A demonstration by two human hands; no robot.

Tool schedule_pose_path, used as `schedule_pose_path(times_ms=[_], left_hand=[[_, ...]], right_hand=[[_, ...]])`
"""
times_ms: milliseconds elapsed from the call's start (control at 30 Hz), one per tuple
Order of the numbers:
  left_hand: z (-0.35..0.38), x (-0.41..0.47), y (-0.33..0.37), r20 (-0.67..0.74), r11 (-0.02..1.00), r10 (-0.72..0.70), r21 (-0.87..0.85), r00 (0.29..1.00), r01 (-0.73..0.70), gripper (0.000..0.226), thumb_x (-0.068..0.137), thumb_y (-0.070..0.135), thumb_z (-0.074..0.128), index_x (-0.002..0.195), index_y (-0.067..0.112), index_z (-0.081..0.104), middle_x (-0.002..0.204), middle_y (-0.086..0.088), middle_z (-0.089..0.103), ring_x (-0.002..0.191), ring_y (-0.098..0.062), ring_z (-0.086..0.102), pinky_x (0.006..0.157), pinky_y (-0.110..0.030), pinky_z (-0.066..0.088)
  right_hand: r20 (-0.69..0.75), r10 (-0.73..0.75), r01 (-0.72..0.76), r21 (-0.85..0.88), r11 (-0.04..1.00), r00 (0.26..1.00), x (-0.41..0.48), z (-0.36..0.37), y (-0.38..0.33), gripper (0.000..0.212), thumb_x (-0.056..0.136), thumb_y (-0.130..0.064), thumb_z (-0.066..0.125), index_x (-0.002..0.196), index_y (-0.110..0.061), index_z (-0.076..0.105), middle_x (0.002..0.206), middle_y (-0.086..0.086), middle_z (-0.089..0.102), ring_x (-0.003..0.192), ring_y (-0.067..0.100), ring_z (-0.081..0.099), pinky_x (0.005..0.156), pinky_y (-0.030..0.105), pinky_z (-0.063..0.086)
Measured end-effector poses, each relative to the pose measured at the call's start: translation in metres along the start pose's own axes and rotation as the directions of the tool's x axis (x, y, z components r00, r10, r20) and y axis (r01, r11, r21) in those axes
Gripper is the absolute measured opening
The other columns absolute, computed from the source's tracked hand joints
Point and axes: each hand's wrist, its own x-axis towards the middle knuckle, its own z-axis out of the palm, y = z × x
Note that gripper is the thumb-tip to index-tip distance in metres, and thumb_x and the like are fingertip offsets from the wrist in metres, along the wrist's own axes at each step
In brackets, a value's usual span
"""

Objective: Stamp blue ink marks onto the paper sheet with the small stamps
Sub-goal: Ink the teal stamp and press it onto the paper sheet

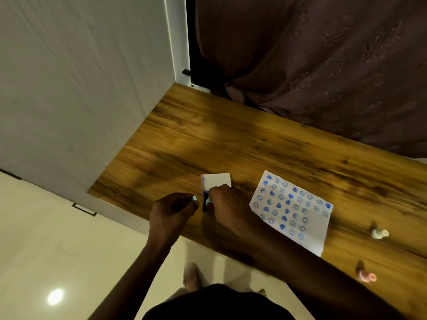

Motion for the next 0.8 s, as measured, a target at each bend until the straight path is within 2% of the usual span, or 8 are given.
schedule_pose_path(times_ms=[67,200,300,433,567,633,700,800], left_hand=[[0.004,-0.002,0.005,0.018,1.0,0.021,-0.003,1.0,-0.021,0.01,0.087,0.016,0.081,0.09,0.025,0.081,0.085,0.008,0.082,0.076,-0.01,0.078,0.064,-0.027,0.058],[0.022,-0.006,0.013,0.082,0.999,0.044,-0.026,0.996,-0.042,0.009,0.088,0.014,0.08,0.092,0.022,0.082,0.086,0.0,0.083,0.079,-0.017,0.079,0.069,-0.037,0.062],[0.044,-0.01,0.018,0.127,0.999,0.042,-0.037,0.991,-0.038,0.015,0.088,0.014,0.081,0.103,0.016,0.082,0.09,0.002,0.084,0.081,-0.009,0.08,0.066,-0.02,0.057],[0.078,-0.014,0.026,0.221,0.997,0.077,-0.01,0.972,-0.076,0.016,0.087,0.011,0.082,0.102,0.017,0.077,0.087,0.013,0.082,0.088,0.003,0.077,0.068,-0.006,0.055],[0.114,-0.02,0.036,0.298,0.996,0.078,0.007,0.951,-0.084,0.031,0.083,0.011,0.085,0.084,0.04,0.076,0.087,0.022,0.081,0.084,0.0,0.078,0.069,-0.013,0.06],[0.132,-0.023,0.036,0.299,0.999,0.051,0.003,0.953,-0.054,0.027,0.08,0.014,0.087,0.085,0.039,0.078,0.086,0.013,0.083,0.081,-0.007,0.08,0.075,-0.027,0.064],[0.147,-0.027,0.037,0.315,1.0,0.03,-0.002,0.949,-0.031,0.02,0.08,0.019,0.088,0.091,0.034,0.079,0.087,0.007,0.084,0.081,-0.011,0.081,0.078,-0.034,0.064],[0.163,-0.034,0.039,0.344,0.998,0.044,0.027,0.938,-0.057,0.02,0.08,0.026,0.086,0.093,0.039,0.077,0.087,0.013,0.083,0.08,-0.006,0.08,0.073,-0.022,0.062]], right_hand=[[-0.08,-0.014,0.018,0.039,0.999,0.997,-0.006,-0.004,0.005,0.015,0.097,-0.02,0.059,0.108,-0.012,0.064,0.109,0.015,0.07,0.101,0.034,0.069,0.076,0.04,0.053],[-0.196,0.088,-0.024,0.305,0.952,0.977,-0.024,-0.015,0.022,0.03,0.092,-0.03,0.071,0.116,-0.012,0.07,0.117,0.009,0.074,0.11,0.024,0.069,0.091,0.03,0.057],[-0.202,0.197,-0.064,0.526,0.848,0.959,-0.044,-0.029,0.049,0.021,0.088,-0.033,0.077,0.102,-0.017,0.076,0.098,0.0,0.078,0.087,0.01,0.072,0.068,0.011,0.048],[-0.173,0.329,-0.131,0.677,0.725,0.928,-0.082,-0.038,0.099,0.023,0.083,-0.04,0.081,0.097,-0.022,0.08,0.083,-0.015,0.076,0.076,-0.007,0.069,0.062,0.004,0.048],[-0.206,0.463,-0.239,0.64,0.73,0.862,-0.119,-0.038,0.156,0.02,0.082,-0.039,0.082,0.096,-0.024,0.079,0.086,-0.019,0.073,0.077,-0.003,0.069,0.069,0.009,0.05],[-0.249,0.496,-0.284,0.578,0.765,0.832,-0.137,-0.035,0.183,0.019,0.083,-0.037,0.081,0.095,-0.022,0.08,0.091,-0.011,0.076,0.081,0.0,0.069,0.073,0.014,0.051],[-0.29,0.528,-0.337,0.512,0.79,0.798,-0.151,-0.034,0.205,0.016,0.085,-0.033,0.08,0.092,-0.019,0.079,0.09,-0.007,0.078,0.077,0.004,0.069,0.067,0.009,0.046],[-0.287,0.533,-0.414,0.386,0.825,0.796,-0.161,-0.029,0.225,0.013,0.089,-0.028,0.072,0.088,-0.015,0.076,0.086,0.001,0.077,0.077,0.016,0.071,0.061,0.021,0.045]])
